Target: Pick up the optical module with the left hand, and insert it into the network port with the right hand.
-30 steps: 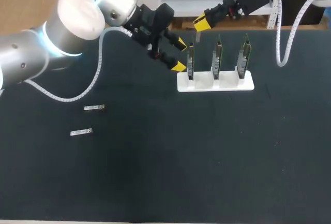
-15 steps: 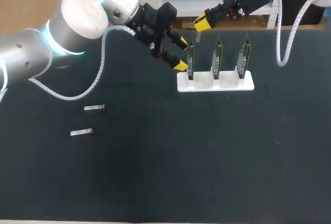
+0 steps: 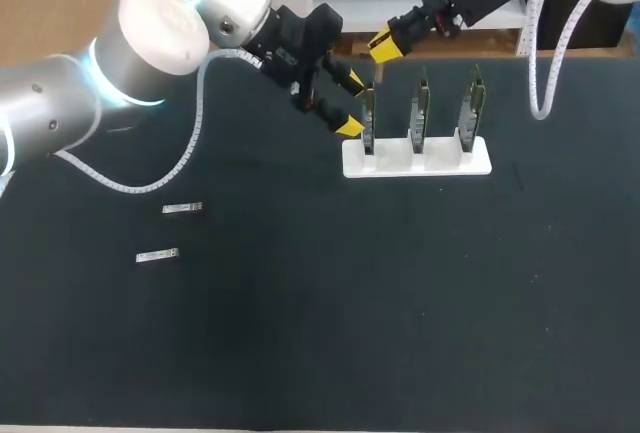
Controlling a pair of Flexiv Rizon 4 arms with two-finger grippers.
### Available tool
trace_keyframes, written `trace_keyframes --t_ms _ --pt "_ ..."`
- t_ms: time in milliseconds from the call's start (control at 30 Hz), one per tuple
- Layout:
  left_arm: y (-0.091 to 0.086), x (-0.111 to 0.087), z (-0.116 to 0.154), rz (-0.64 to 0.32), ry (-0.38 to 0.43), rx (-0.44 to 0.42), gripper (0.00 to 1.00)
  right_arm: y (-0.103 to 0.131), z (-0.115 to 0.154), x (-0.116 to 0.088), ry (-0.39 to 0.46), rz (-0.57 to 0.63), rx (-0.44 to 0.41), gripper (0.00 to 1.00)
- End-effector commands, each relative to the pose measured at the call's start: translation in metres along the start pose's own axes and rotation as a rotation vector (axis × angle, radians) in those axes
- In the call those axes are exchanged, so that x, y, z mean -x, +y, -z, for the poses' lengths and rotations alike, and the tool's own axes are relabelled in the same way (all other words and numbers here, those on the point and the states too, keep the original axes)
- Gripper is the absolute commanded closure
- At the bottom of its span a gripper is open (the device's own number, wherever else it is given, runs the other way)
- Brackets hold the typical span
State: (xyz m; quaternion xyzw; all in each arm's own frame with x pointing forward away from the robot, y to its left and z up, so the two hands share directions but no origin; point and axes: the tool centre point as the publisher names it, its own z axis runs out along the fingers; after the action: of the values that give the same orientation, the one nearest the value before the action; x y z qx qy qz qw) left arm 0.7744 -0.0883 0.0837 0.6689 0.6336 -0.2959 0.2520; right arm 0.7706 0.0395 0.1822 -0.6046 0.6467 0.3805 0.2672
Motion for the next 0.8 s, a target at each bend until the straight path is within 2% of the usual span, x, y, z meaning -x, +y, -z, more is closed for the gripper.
trace_keyframes --t_ms 33,800 --pt "0.0005 0.0004 0.0 0.001 0.003 -0.001 0.0 -0.0069 -0.002 0.0005 0.001 0.003 0.019 1.0" --pt "0.0005 0.0004 0.0 0.001 0.003 -0.001 0.0 -0.0074 -0.0116 -0.0023 0.044 0.038 0.028 1.0"
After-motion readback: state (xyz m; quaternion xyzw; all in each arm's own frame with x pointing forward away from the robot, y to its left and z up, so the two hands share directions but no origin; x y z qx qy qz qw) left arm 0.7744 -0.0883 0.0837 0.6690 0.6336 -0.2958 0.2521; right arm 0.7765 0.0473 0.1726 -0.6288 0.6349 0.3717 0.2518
